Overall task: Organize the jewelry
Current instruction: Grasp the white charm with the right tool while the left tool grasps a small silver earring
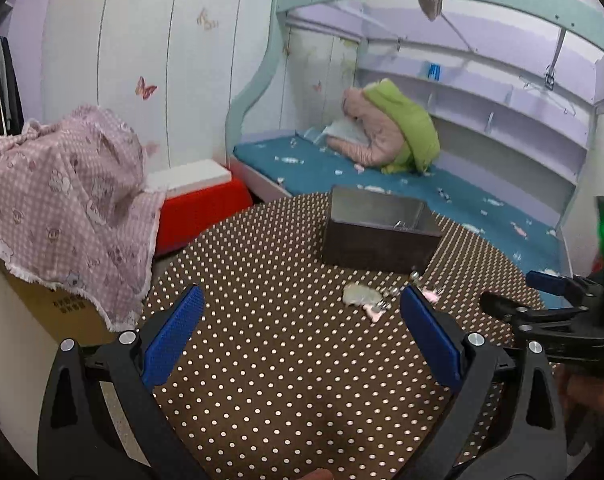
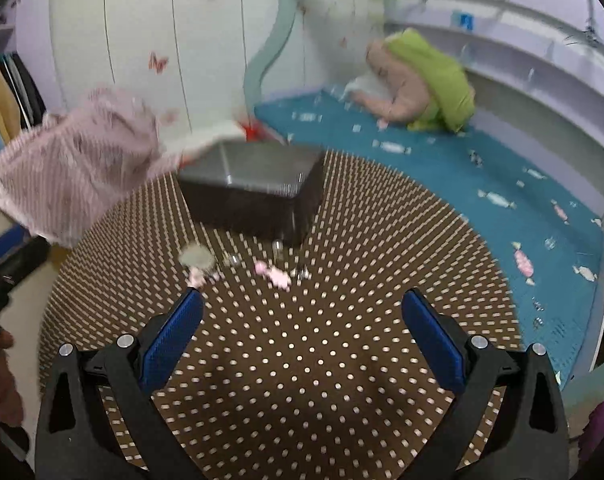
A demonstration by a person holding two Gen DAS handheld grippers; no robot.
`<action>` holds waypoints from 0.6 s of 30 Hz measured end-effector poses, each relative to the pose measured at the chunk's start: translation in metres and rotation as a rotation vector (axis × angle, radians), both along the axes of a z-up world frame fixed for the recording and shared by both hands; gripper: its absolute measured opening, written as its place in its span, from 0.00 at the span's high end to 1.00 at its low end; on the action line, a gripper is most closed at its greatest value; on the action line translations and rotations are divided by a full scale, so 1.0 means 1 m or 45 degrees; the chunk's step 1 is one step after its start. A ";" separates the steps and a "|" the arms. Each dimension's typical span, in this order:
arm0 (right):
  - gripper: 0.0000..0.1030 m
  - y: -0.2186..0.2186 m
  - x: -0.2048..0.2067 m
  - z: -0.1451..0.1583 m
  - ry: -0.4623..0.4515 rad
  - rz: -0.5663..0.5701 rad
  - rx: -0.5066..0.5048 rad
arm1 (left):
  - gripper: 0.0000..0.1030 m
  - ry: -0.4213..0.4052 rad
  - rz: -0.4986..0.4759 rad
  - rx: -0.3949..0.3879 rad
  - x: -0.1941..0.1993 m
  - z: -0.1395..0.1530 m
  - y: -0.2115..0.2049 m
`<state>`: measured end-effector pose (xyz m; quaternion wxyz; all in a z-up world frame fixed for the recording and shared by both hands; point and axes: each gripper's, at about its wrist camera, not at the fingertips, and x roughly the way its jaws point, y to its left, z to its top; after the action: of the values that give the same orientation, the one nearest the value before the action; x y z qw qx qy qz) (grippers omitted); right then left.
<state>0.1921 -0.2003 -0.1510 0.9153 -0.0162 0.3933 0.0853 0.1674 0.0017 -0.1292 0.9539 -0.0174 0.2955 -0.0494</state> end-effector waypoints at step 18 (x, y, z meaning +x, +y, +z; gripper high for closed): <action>0.67 0.029 0.049 -0.041 0.126 0.176 -0.080 | 0.05 0.105 -0.022 0.007 0.026 -0.038 0.000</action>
<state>0.2408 -0.1714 -0.1918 0.8858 -0.0679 0.4383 0.1364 0.1933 0.0020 -0.1668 0.9405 -0.0142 0.3349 -0.0560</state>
